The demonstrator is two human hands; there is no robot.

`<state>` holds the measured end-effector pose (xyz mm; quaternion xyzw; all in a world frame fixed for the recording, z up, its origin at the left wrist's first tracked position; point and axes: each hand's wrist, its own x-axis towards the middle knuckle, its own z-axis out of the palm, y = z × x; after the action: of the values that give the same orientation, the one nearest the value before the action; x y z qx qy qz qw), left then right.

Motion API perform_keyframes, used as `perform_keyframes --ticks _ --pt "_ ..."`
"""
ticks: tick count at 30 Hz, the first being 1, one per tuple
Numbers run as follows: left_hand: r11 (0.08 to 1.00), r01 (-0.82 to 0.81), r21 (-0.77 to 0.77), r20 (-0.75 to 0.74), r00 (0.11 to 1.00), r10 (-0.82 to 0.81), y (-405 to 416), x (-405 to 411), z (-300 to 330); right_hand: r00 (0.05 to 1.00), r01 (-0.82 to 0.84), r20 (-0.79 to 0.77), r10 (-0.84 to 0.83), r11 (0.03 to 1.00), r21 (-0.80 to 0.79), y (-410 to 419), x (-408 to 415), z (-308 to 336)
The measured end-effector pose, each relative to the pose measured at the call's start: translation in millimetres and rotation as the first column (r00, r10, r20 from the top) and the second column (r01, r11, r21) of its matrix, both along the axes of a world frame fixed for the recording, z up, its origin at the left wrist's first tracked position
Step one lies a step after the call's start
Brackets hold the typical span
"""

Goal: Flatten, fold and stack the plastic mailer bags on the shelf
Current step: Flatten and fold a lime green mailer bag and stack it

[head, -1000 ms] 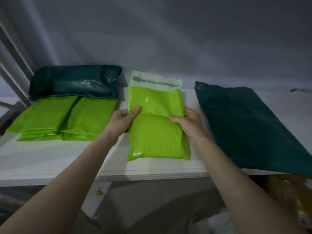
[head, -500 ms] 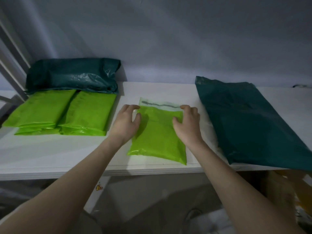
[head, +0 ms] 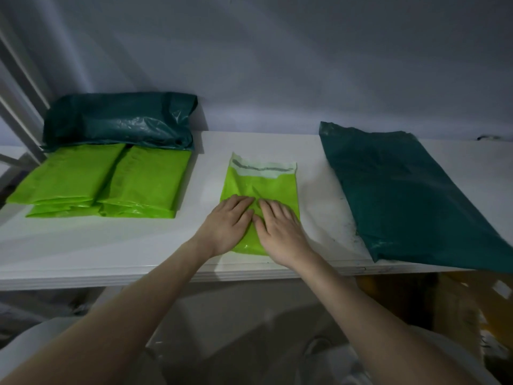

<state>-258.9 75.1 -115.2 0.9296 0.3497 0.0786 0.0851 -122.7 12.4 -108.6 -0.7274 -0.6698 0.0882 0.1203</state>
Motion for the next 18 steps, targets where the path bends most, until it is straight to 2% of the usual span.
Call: perform_keyframes --ticks 4,10,11,13,15,18 --pt "0.999 -0.048 0.006 -0.078 0.996 0.049 -1 0 -4 0.999 0.037 -0.034 -0.039 0.997 -0.074 0 0 1" --pt "0.992 -0.076 -0.098 -0.058 0.996 0.071 -4 -1 -1 0.992 0.089 -0.079 -0.094 0.994 -0.071 0 2 0" --pt "0.985 -0.105 -0.137 -0.057 0.994 0.098 -6 1 1 0.992 0.092 -0.083 -0.097 0.993 -0.070 0 3 2" --pt "0.954 -0.250 -0.163 0.028 0.966 0.258 -9 0 9 0.990 0.098 -0.096 -0.106 0.992 -0.083 3 10 10" --pt "0.913 -0.374 -0.162 0.007 0.925 0.380 -7 4 15 0.984 0.102 -0.135 -0.118 0.988 -0.117 8 18 18" --pt "0.918 -0.380 -0.110 0.072 0.919 0.388 2 5 28 0.992 0.087 -0.092 -0.090 0.996 -0.034 17 25 23"
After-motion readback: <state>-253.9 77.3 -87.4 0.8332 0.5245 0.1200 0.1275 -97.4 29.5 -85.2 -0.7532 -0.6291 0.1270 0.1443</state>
